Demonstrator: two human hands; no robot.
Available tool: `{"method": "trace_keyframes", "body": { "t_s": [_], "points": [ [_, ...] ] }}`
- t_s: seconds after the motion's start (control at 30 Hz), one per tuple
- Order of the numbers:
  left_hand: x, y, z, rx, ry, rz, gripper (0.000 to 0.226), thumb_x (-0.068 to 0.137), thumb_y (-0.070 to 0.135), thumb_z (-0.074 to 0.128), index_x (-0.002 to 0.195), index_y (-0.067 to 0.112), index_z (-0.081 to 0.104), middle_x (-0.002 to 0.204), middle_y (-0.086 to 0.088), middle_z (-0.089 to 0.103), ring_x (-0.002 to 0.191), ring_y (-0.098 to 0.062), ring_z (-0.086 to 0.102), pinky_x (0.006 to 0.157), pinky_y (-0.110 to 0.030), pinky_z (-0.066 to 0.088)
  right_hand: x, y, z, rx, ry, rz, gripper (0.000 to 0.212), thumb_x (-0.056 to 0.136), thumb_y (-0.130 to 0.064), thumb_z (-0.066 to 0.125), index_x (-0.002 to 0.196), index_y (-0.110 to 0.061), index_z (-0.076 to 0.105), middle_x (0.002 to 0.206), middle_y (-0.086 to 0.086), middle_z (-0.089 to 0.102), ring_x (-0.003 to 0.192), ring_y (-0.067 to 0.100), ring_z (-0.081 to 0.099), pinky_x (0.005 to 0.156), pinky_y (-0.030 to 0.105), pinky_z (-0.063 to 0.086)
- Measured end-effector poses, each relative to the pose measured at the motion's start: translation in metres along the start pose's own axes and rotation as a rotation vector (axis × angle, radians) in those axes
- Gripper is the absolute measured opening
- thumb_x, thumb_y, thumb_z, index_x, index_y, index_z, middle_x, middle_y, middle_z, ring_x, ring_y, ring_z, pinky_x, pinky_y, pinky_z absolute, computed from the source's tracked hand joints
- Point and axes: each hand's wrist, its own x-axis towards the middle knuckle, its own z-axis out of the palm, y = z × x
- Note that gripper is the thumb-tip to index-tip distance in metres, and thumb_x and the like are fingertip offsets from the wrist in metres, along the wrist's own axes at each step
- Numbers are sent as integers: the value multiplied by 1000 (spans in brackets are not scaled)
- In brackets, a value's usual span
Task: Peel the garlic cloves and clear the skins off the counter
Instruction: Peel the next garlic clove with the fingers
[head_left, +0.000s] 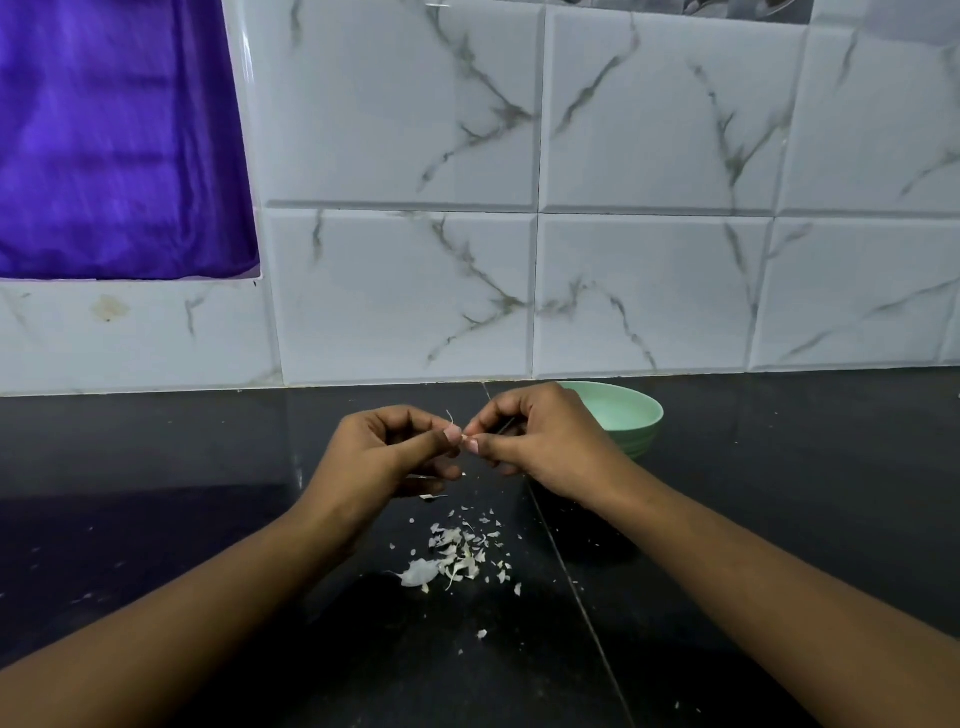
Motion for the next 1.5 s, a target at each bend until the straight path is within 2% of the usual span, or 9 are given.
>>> {"method": "trace_keyframes", "body": {
  "t_s": [0.1, 0.23, 0.47, 0.63, 0.83, 1.0, 1.13, 1.27, 1.5],
  "points": [
    [1, 0, -1, 75, 30, 24, 9, 81, 7, 69, 72, 6, 68, 69, -12, 70, 59, -18, 68, 55, -26, 55, -3, -3, 1, -231, 18, -114, 6, 79, -23, 76, 77, -24, 71, 58, -20, 58, 57, -6, 56, 60, 13, 44],
    [2, 1, 1, -29, 63, -93, 12, 84, 6, 65, 73, 3, 67, 65, -10, 69, 57, -15, 68, 53, -20, 54, -5, -5, 5, -395, 102, -255, 5, 83, -21, 72, 85, -17, 71, 76, -15, 56, 71, 3, 51, 69, 21, 41],
    [4, 5, 1, -318, 28, -259, 10, 84, 6, 59, 75, 6, 62, 61, -4, 68, 54, -10, 67, 52, -18, 55, -4, -2, 6, -353, 133, -415, 8, 87, -19, 67, 89, -12, 65, 82, -11, 55, 75, 7, 53, 68, 22, 44],
    [5, 2, -1, -314, -21, -220, 8, 73, 11, 63, 78, 5, 63, 64, -4, 69, 55, -8, 67, 54, -18, 56, -1, 1, 6, 40, -3, -146, 14, 88, -13, 65, 79, -22, 59, 77, -7, 58, 74, 11, 58, 74, 42, 58],
    [5, -1, -1, -280, -40, -145, 16, 66, 12, 65, 81, 6, 68, 72, -5, 72, 60, -9, 69, 53, -18, 55, -1, 1, 3, 412, -121, 99, 10, 90, -8, 60, 82, -12, 61, 79, 1, 58, 71, 5, 56, 64, 31, 58],
    [5, -3, -1, -255, -14, -104, 20, 65, 12, 66, 85, 7, 68, 74, -5, 73, 63, -10, 70, 56, -18, 55, 0, 3, -2, 351, -116, 104, 3, 88, -10, 64, 87, -12, 64, 83, 3, 60, 77, 8, 59, 67, 31, 59],
    [6, -4, -2, -247, -1, -84, 23, 65, 12, 67, 87, 9, 68, 75, -5, 74, 67, -10, 71, 56, -18, 55, 2, 4, -7, 194, -77, 34, 18, 85, -5, 68, 85, -24, 66, 81, -6, 65, 79, 6, 62, 70, 30, 58],
    [5, -4, -2, -219, 3, -73, 22, 65, 13, 68, 87, 10, 68, 75, -4, 74, 68, -10, 71, 56, -18, 54, 2, 1, -9, 95, -92, 2, 10, 91, -12, 62, 94, -20, 67, 78, 0, 73, 73, 13, 70, 63, 16, 50],
    [5, -5, -4, -137, 16, -49, 15, 73, 10, 67, 88, 11, 68, 76, -2, 74, 66, -9, 70, 57, -19, 54, 0, -5, -17, 73, -56, -43, 5, 79, -16, 75, 77, -14, 71, 64, 0, 71, 50, 11, 60, 54, 20, 51]
  ]
}}
